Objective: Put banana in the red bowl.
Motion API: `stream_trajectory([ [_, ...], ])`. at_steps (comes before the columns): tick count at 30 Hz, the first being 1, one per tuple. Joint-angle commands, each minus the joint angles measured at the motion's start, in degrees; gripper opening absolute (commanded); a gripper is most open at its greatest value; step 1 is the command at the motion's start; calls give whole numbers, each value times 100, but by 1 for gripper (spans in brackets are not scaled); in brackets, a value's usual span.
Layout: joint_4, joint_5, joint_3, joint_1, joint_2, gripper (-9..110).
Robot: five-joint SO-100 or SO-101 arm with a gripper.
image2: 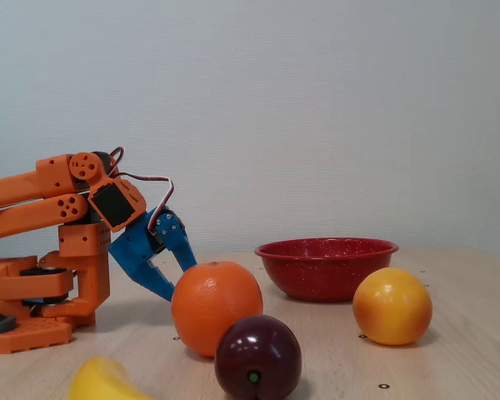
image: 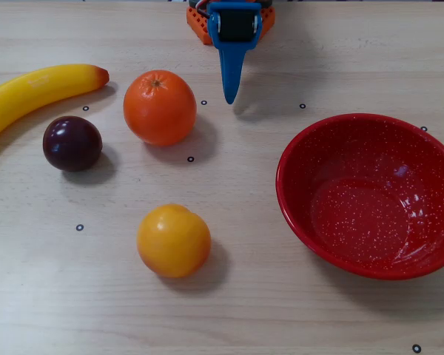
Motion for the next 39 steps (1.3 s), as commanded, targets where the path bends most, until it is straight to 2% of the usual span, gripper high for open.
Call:
stream_trajectory([
  [1,70,44,18,9,88,0],
  [39,79,-149,18,-97,97,0],
])
